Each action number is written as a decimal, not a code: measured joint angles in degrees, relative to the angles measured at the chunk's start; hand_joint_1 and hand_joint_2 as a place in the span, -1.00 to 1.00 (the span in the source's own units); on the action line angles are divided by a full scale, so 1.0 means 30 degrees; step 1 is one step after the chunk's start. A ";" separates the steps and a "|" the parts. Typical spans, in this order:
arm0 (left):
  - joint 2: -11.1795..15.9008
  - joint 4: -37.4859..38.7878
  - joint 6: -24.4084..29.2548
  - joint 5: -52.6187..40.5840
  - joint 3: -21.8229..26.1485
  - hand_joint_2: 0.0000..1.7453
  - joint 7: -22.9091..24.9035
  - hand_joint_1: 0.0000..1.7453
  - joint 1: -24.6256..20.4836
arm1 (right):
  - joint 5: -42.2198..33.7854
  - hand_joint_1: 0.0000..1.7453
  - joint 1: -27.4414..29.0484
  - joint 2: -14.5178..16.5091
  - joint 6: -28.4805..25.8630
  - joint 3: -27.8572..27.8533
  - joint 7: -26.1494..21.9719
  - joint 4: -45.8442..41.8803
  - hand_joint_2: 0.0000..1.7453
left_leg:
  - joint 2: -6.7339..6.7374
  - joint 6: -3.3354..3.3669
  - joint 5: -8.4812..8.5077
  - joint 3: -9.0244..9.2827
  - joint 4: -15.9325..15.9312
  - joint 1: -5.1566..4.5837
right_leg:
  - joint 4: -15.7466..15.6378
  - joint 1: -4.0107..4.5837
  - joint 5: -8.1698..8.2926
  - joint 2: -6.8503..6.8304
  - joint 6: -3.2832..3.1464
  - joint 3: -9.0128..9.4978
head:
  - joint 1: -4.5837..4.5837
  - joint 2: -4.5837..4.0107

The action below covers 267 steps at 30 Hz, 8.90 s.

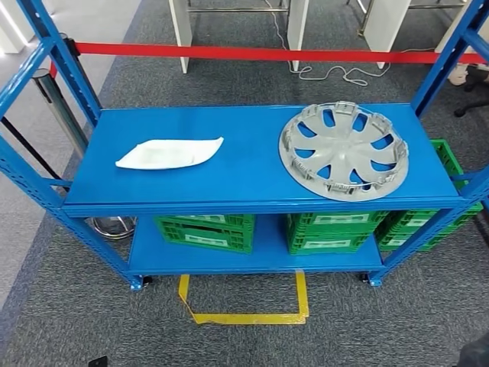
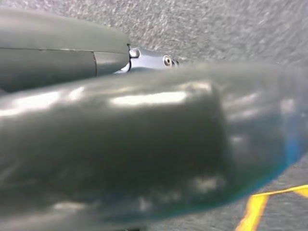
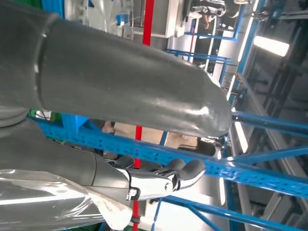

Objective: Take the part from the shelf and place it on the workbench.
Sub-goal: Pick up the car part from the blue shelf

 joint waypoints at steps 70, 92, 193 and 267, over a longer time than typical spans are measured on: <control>0.0075 0.0122 -0.2707 -0.4426 0.2002 -1.00 0.0377 -1.00 -0.0886 | 0.0483 -1.00 -0.9692 -1.0695 0.7883 -0.8090 0.3960 1.2721 -1.00 | 0.0066 0.0281 -0.0406 -0.3333 0.4595 -0.0123 | -0.0200 -0.0084 0.0135 -0.0115 0.0041 0.0200 | 0.0072 -0.0002; 0.0042 0.0251 -0.2719 -0.5007 0.2066 -1.00 0.1053 -1.00 -0.1265 | 0.5056 -1.00 -1.3268 -1.2774 0.6949 -0.3191 0.4016 1.6987 -1.00 | -0.0098 0.0718 0.1625 -0.1177 -0.0422 -0.0286 | 0.0111 -0.0100 0.0581 0.0039 0.0645 -0.0703 | 0.0364 0.0004; -0.0055 0.0335 -0.2160 -0.6350 0.2419 -1.00 0.2745 -1.00 -0.1550 | 1.5546 1.00 -1.9048 -0.7595 0.4847 0.8220 1.0016 2.7259 1.00 | 0.0027 -0.0136 -0.0604 -0.2905 0.4440 0.0154 | -0.0761 0.0112 0.0707 -0.0187 -0.0267 0.0418 | 0.0271 -0.0002; 0.0055 0.0364 -0.2200 -0.6812 0.2586 -1.00 0.2657 -1.00 -0.1506 | 1.6057 -1.00 -1.7406 -0.8198 0.3067 0.8011 0.9202 2.5374 -1.00 | 0.0016 0.0865 0.1843 -0.1181 -0.0540 0.0191 | 0.3321 0.0052 -0.1267 -0.0008 0.0768 -0.2116 | 0.0404 -0.0002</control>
